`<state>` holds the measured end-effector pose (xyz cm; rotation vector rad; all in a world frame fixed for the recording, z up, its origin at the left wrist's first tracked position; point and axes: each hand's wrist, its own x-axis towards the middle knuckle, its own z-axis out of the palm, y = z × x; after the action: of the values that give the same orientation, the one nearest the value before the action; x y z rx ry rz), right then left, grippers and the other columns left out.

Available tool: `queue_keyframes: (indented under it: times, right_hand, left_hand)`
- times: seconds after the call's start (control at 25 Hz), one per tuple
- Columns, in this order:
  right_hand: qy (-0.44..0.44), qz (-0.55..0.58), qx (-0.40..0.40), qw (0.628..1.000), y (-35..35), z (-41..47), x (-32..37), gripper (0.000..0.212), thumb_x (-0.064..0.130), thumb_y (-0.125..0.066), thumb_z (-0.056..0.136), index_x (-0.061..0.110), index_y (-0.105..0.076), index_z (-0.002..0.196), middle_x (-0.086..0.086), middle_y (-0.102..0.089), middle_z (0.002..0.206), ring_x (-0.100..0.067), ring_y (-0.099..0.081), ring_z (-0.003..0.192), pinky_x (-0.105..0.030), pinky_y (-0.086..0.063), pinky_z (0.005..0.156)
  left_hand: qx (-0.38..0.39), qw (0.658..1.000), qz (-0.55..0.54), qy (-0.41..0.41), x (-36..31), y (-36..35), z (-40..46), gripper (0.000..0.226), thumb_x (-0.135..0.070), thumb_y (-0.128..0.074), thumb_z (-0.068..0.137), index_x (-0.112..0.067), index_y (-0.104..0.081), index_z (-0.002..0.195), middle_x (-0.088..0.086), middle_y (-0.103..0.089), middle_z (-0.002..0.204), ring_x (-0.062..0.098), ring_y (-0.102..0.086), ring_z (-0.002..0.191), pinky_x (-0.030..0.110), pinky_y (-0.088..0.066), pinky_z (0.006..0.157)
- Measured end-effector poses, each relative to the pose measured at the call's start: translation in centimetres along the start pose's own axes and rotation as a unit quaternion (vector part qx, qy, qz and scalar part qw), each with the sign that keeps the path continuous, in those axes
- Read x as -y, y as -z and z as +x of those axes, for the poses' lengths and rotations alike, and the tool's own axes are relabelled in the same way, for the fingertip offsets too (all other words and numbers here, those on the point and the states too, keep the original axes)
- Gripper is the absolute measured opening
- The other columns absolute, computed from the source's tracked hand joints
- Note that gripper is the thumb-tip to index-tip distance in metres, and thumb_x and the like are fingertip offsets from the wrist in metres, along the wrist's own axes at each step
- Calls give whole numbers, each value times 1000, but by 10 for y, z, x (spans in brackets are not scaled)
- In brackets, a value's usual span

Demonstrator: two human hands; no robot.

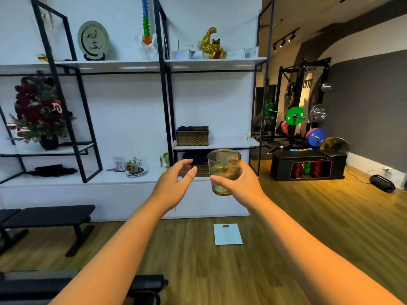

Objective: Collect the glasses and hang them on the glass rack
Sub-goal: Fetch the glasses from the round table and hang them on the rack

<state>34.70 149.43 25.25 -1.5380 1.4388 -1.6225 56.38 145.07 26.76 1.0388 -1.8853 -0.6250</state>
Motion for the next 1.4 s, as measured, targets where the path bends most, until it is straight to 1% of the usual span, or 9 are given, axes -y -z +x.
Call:
queue_keyframes:
  times: [0.16,0.4,0.48,0.6,0.76,0.92,1.04,1.24,1.4]
  right_hand:
    - [-16,4,-4,1000,-30,78,-34,59,46,-97,68,44,-58,111,25,-69,105,18,-63,95,-6,-52,65]
    - [-25,25,-6,999,-60,190,-74,66,42,-98,68,36,-61,123,18,-75,109,10,-69,95,-10,-55,70]
    - [-25,31,-6,999,-68,222,-88,65,40,-98,70,34,-62,123,17,-75,108,10,-69,95,-10,-55,70]
    - [-26,44,4,999,-80,274,-115,61,37,-98,70,35,-63,120,16,-77,106,5,-72,96,-14,-57,73]
    - [-15,49,27,998,-92,344,-149,63,39,-98,70,35,-63,122,27,-75,103,6,-71,97,-14,-57,75]
    - [-12,51,59,997,-102,428,-190,64,43,-98,67,39,-63,120,28,-75,105,6,-71,97,-14,-57,75]
    - [-19,59,81,995,-111,489,-221,62,44,-98,66,40,-62,116,33,-73,103,8,-71,94,-11,-56,69]
    - [-21,73,111,991,-139,573,-265,63,42,-97,68,36,-63,120,28,-74,104,6,-71,94,-11,-55,69]
    - [-28,69,134,988,-177,626,-296,64,47,-96,64,39,-62,117,26,-75,101,6,-71,91,-13,-55,60]
  left_hand:
    - [16,1000,-7,-5,44,-11,86,45,-49,-55,103,-31,-55,144,-16,-65,123,-6,-59,109,26,-49,94]
    - [12,1000,-24,-8,99,-15,196,47,-49,-54,103,-34,-51,148,-17,-63,124,-14,-58,102,23,-50,86]
    - [13,1000,-16,-4,117,-19,222,47,-50,-54,103,-36,-50,148,-16,-63,127,-10,-59,107,23,-48,89]
    - [5,1000,-13,2,147,-26,269,47,-51,-53,102,-36,-51,147,-13,-63,130,0,-58,116,32,-49,98]
    - [0,1000,-7,15,177,-42,331,46,-51,-53,103,-37,-50,147,-14,-62,130,-6,-57,115,20,-46,87]
    - [-14,999,7,38,208,-66,399,45,-52,-51,104,-37,-51,146,-22,-61,128,-19,-54,109,9,-41,81]
    - [-41,997,9,59,232,-78,450,44,-51,-53,103,-39,-52,145,-23,-62,123,-21,-53,107,12,-41,84]
    - [-75,993,22,90,277,-83,513,38,-52,-54,102,-45,-53,140,-27,-61,122,-23,-52,106,16,-42,86]
    - [-87,990,27,112,322,-77,557,45,-55,-55,100,-41,-52,143,-19,-62,127,-10,-57,113,24,-47,93]
